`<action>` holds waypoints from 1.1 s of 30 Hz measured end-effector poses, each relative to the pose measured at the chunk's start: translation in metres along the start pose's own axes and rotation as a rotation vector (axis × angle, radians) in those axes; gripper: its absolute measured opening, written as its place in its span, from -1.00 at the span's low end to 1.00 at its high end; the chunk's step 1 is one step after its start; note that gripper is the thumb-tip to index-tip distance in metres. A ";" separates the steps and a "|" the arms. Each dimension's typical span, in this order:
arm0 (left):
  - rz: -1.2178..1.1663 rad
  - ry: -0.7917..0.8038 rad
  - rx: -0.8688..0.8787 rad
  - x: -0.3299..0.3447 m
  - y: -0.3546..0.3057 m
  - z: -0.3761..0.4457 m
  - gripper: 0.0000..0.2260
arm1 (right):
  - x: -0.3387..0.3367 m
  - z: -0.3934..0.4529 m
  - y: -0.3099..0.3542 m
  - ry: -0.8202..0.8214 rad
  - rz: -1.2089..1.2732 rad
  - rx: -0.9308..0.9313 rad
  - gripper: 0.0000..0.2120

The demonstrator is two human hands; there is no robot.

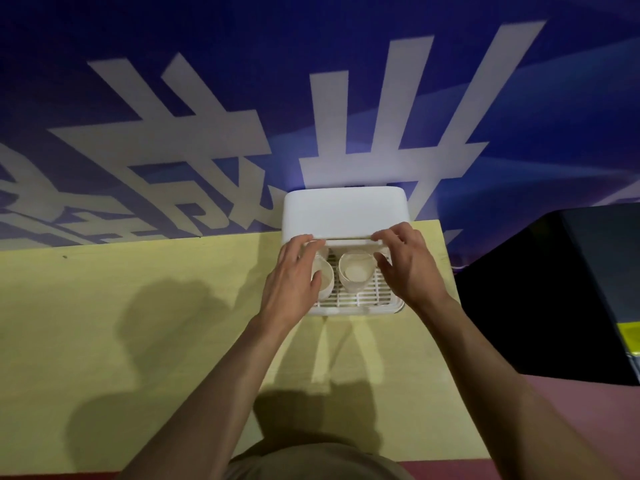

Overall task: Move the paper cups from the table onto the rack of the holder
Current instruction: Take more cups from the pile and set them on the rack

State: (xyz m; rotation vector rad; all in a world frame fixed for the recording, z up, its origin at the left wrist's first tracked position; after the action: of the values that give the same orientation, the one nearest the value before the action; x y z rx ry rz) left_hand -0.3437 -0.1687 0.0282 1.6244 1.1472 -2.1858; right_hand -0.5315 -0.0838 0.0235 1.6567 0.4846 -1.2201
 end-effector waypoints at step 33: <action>0.054 0.061 -0.104 0.042 0.008 -0.056 -0.66 | 0.041 -0.071 -0.012 0.038 0.095 0.031 -0.75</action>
State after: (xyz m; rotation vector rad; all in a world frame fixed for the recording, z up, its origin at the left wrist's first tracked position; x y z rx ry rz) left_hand -0.3141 -0.1246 -0.0184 1.6683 1.1969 -2.0220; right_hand -0.4891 -0.0257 -0.0182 1.7123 0.4078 -1.1333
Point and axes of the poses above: each hand's wrist, its own z-axis towards the middle knuckle, its own x-axis out of the palm, y = z × x, the point moved 9 cm from there along z, towards the middle knuckle, and after that the axes turned 7 degrees about x, right-handed, at the moved point
